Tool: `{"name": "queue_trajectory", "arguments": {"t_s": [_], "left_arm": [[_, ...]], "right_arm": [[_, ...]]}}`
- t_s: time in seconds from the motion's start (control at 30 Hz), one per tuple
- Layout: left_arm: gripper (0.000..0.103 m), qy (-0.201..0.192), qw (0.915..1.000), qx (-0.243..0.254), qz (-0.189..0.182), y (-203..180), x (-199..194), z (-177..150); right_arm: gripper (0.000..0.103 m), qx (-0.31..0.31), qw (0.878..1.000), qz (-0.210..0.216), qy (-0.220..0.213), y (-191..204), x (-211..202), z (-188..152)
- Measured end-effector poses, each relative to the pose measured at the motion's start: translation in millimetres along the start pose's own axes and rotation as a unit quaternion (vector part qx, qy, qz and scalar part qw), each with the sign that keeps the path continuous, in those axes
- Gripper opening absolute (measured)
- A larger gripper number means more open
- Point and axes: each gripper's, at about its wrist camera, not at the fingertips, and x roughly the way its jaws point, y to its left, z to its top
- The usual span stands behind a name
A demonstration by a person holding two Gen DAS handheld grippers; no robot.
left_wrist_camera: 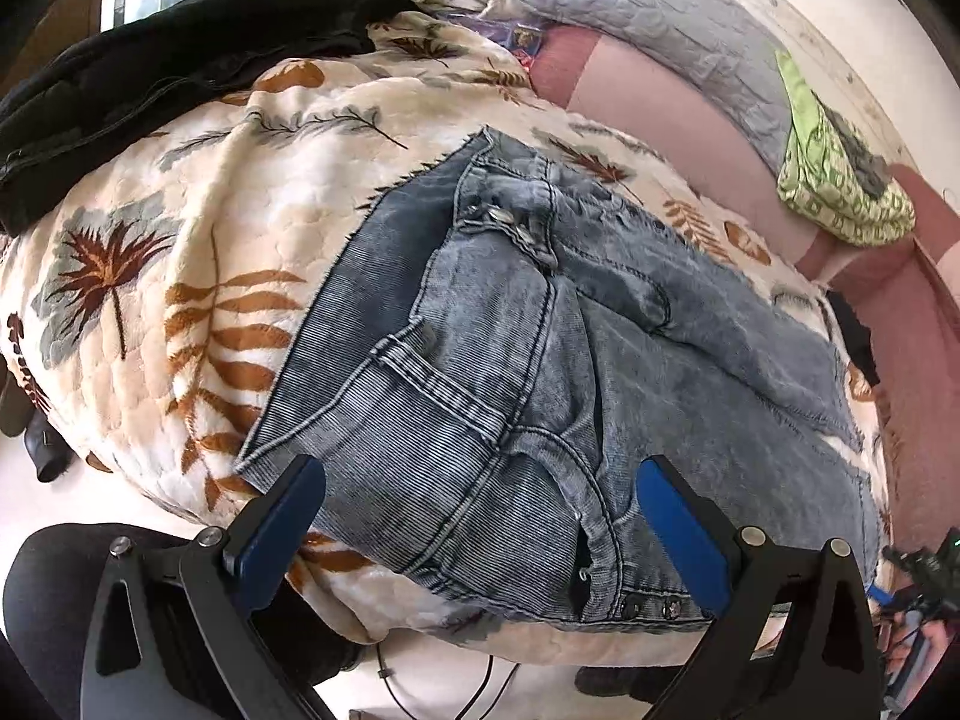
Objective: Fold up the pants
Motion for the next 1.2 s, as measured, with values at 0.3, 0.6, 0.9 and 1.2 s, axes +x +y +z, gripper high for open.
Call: {"name": "queue_trajectory", "arguments": {"t_s": [0.3,0.6,0.9,1.2], "left_arm": [[0.103,0.003,0.9977,-0.068,0.0,43,-7,8],[0.053,0.055,0.9948,-0.03,0.081,38,26,2],[0.006,0.001,0.9935,0.033,0.109,0,-10,11],[0.054,0.031,0.9918,0.02,0.122,19,-4,20]], "right_arm": [[0.055,-0.088,0.994,-0.068,0.01,25,4,0],[0.022,-0.135,0.987,-0.084,0.021,48,16,6],[0.018,-0.227,0.962,-0.138,-0.064,102,-29,-5],[0.071,-0.171,0.975,-0.135,-0.043,65,-15,18]]}}
